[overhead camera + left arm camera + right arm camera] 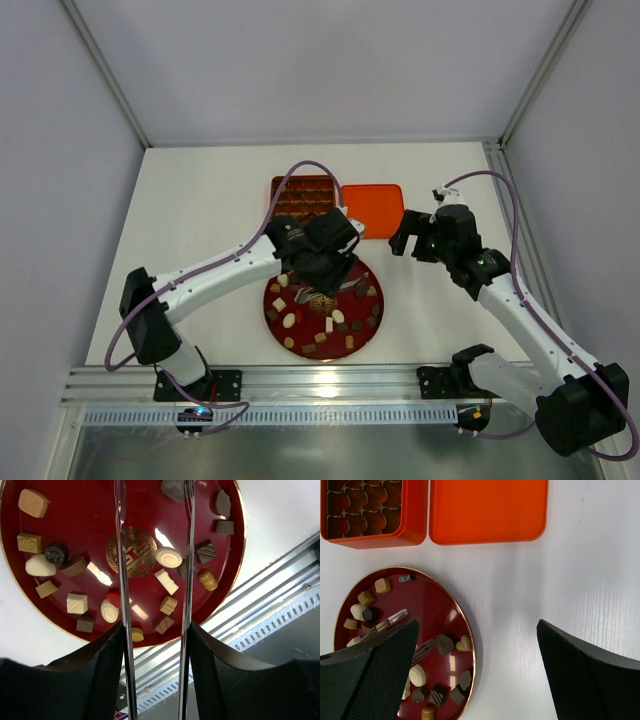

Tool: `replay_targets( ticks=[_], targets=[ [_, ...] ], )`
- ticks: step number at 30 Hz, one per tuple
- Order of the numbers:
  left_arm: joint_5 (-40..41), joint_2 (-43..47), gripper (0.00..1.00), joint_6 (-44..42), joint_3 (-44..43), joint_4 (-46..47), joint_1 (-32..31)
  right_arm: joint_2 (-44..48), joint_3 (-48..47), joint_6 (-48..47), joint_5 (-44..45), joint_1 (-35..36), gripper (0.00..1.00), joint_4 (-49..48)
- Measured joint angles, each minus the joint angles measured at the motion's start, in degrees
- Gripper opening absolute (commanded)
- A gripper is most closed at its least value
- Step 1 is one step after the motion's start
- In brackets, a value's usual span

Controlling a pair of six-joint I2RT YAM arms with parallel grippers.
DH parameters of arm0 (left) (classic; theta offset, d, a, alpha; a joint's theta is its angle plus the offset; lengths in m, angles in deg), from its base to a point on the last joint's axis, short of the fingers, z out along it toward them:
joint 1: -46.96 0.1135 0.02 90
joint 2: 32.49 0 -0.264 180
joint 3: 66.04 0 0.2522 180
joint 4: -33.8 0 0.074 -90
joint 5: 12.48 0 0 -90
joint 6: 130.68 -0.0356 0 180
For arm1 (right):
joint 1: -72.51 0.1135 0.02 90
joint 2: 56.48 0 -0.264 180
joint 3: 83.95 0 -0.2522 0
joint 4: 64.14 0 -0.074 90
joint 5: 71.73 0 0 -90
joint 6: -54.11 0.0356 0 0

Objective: Pack the chocolate

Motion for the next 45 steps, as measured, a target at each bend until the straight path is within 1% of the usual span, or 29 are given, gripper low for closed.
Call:
replay_targets(
  ticks=[12,32,37,45],
  targets=[
    [-1.2,-2.6,0.52,0.17,0.0,1.42,-2.73,0.04,0.7,0.0,0.09,0.0,1.0,0.07],
    [-1.55,-7.23,0.51,0.22,0.02,3.56,-3.26,0.07,0.94,-0.02,0.11,0.0,1.0,0.04],
    [-1.53,-7.37,0.48,0.2,0.15,3.58,-3.26,0.07,1.03,0.0,0.09,0.0,1.0,-0.04],
    [-1.53,-7.37,0.48,0.17,0.24,3.54,-3.26,0.07,1.66,0.02,0.09,0.0,1.0,-0.04]
  ],
)
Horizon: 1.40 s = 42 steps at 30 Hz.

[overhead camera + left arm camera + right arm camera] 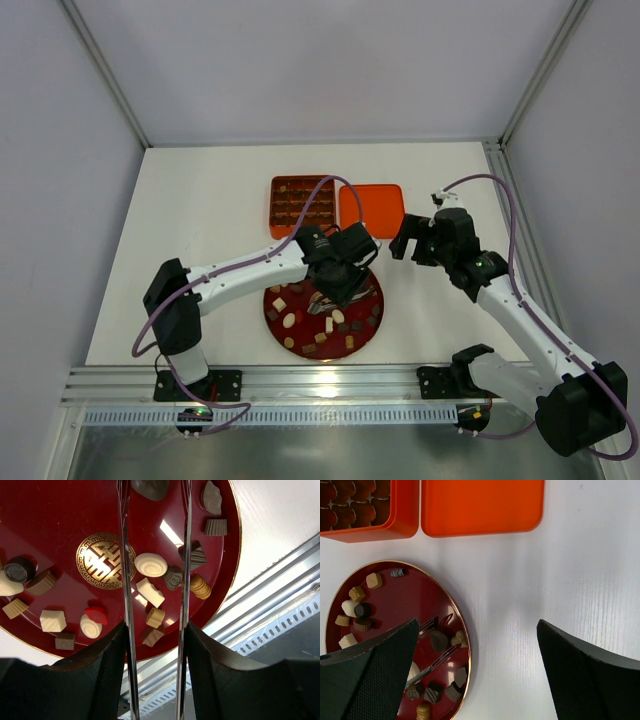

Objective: Pack the chocolate

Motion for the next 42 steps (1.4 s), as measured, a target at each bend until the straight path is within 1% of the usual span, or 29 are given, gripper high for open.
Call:
replay_targets(
  ticks=[20,33,35,42],
  targets=[
    [0.61,0.13,0.47,-0.09,0.44,-0.22,0.0,-0.02,0.17,0.68,-0.04,0.0,1.0,-0.02],
    [1.38,1.7,0.47,-0.09,1.53,-0.87,0.0,-0.02,0.24,1.25,-0.07,0.0,1.0,-0.37],
    [1.44,1.7,0.45,-0.09,1.6,-0.87,0.0,-0.02,0.28,1.25,-0.07,0.0,1.0,-0.42],
    [1.44,1.7,0.45,-0.15,1.6,-0.85,0.0,-0.02,0.72,1.25,-0.07,0.0,1.0,-0.44]
  ],
)
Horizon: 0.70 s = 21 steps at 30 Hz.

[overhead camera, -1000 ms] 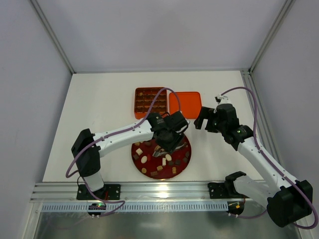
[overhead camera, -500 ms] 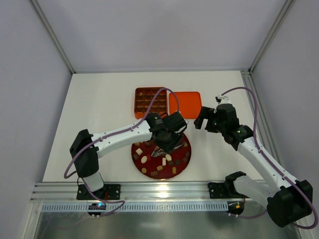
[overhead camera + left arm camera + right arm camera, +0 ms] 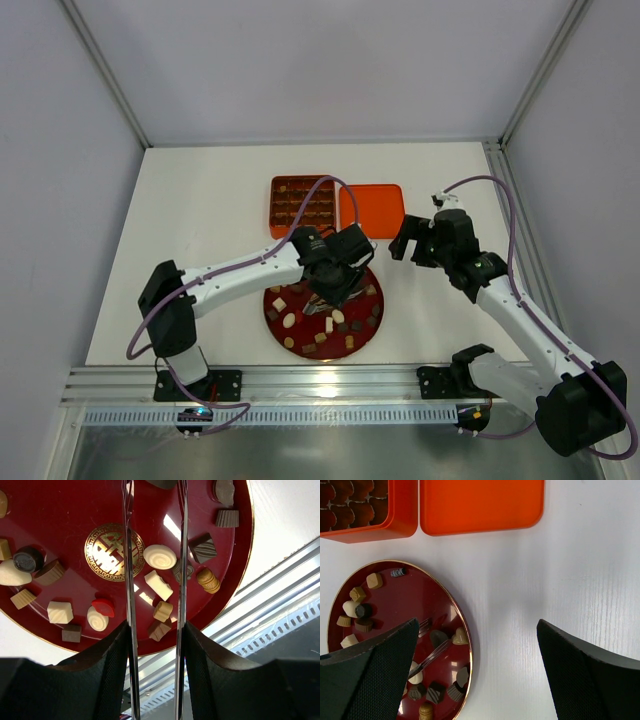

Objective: Pack the chocolate

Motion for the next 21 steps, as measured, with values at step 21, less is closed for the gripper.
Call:
replay_targets(
  ticks=[21],
  targets=[
    [-0.85,-1.57,0.3,-0.26,-0.85,-0.07,0.2,0.02,0.09,-0.02,0.02,0.0,1.0,-0.02]
  ],
)
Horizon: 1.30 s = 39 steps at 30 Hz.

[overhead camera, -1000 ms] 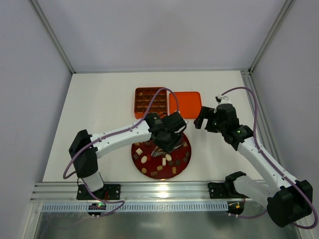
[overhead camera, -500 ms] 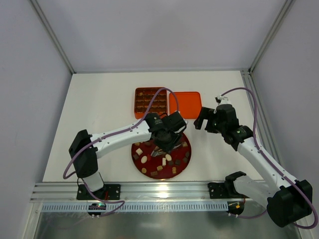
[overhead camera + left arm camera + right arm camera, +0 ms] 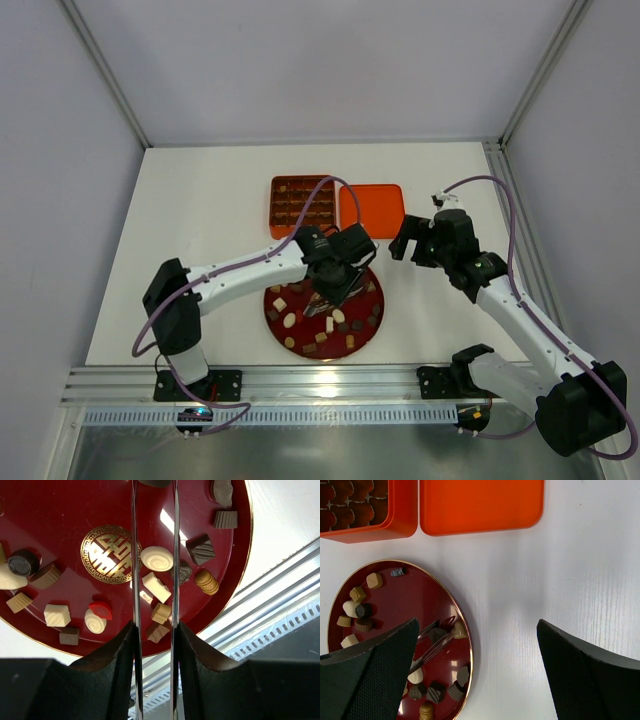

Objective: Pack the chocolate

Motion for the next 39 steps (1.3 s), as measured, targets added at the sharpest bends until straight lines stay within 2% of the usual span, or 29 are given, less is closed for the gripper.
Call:
replay_targets(
  ticks=[7,16,23,31,39],
  targets=[
    [0.31,0.48,0.29,-0.24,-1.7,-1.07,2.34,0.0,0.0,-0.02,0.0,0.0,1.0,0.02],
    [1.16,5.7,0.28,-0.76,-3.96,-3.96,7.96,0.0,-0.02,-0.02,-0.02,0.0,1.0,0.02],
    [2.01,5.9,0.29,-2.32,-12.74,-5.77,18.4,-0.04,-0.02,0.0,-0.37,0.0,1.0,0.0],
    [5.79,-2.43,0.28,-4.74,-27.54,-5.27,27.71,-0.63,-0.02,-0.02,-0.59,0.0,1.0,0.02],
    [8.02,-15.69,0.29,-6.08,-33.64,-4.57,29.94,-0.72,-0.04,-0.02,-0.61,0.0,1.0,0.09]
  ],
)
